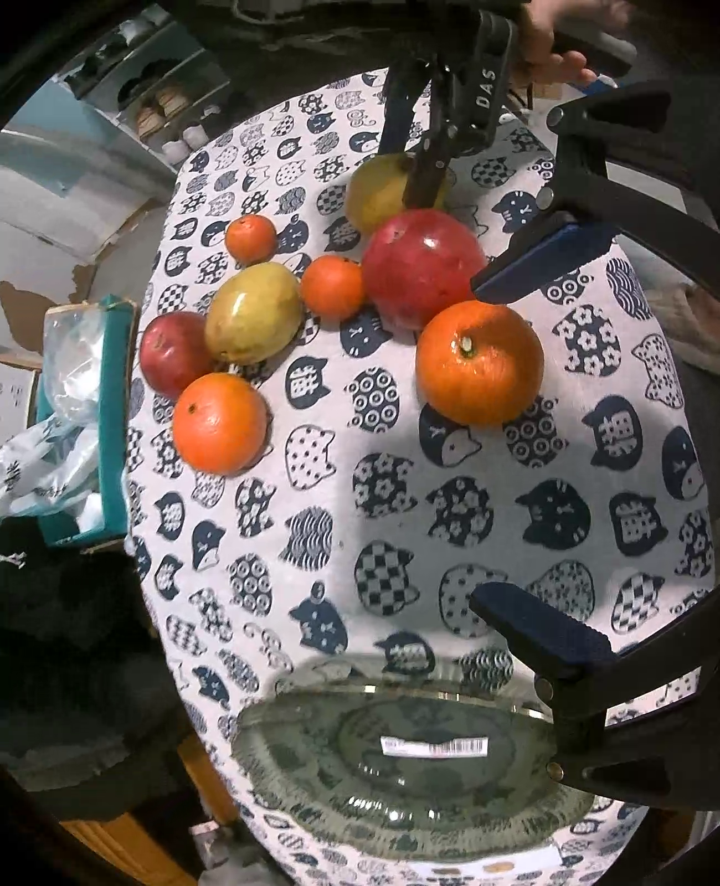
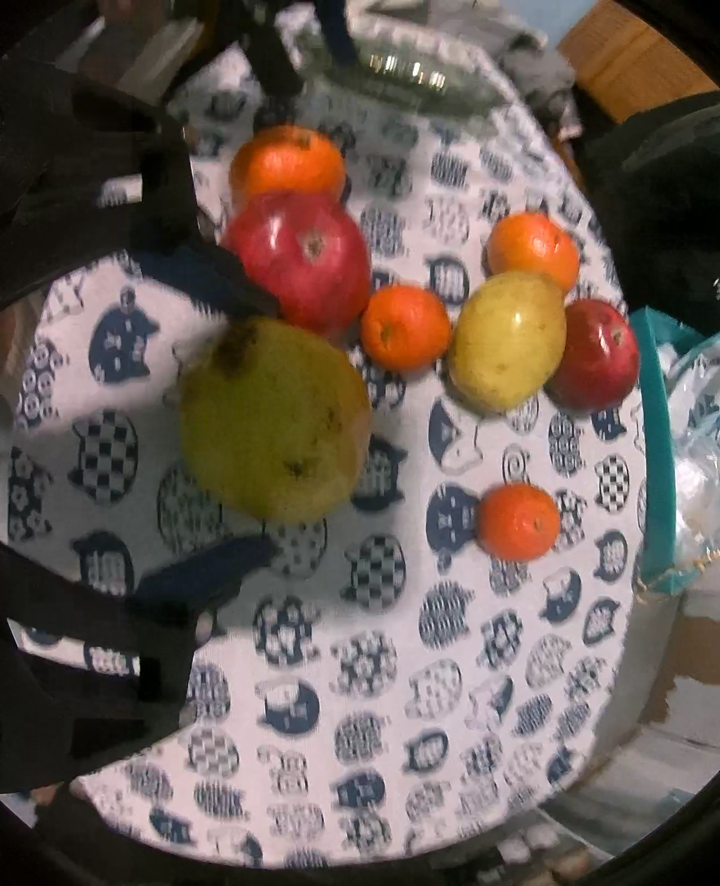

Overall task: Organize fruits
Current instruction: 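Move left tool down to the large orange while right tool approaches the large green pear, then grasp and lift the large orange with left tool while right tool grasps the green pear, then carry the orange in left tool over the glass bowl while right tool carries the pear there, then lower the orange into the bowl and open left tool while right tool releases the pear inside, then withdraw both tools from the bowl back toward the fruit row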

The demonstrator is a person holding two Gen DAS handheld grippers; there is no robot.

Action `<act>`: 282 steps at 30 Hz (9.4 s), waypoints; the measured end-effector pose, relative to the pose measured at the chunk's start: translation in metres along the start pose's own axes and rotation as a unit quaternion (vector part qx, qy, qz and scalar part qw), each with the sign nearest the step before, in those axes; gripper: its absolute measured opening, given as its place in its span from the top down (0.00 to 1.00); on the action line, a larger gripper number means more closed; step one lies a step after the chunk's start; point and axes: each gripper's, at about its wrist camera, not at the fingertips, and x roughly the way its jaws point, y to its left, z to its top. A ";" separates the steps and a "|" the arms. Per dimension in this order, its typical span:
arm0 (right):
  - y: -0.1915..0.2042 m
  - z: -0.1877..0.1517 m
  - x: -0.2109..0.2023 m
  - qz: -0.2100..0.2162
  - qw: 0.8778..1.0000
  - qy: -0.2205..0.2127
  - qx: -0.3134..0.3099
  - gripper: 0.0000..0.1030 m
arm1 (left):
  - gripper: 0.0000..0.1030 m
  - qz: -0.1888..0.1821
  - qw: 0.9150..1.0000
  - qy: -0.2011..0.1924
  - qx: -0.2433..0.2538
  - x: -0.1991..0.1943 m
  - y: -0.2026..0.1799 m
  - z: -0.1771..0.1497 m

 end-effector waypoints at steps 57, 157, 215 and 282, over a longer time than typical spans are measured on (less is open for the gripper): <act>-0.031 0.012 0.009 -0.083 0.996 -0.014 0.023 0.25 | 0.38 -0.029 0.999 0.029 0.016 0.043 -0.001 0.006; 0.310 0.088 -0.062 0.046 0.966 -0.168 -0.189 0.30 | 0.39 0.092 0.967 -0.157 -0.179 -0.124 0.242 -0.029; 0.341 0.085 0.090 0.017 0.977 0.006 -0.212 0.30 | 0.24 0.098 0.967 -0.061 -0.226 -0.073 0.285 -0.064; 0.186 0.039 -0.161 -0.061 0.964 -0.230 -0.115 0.20 | 0.21 0.063 0.973 -0.183 -0.127 -0.176 0.152 -0.023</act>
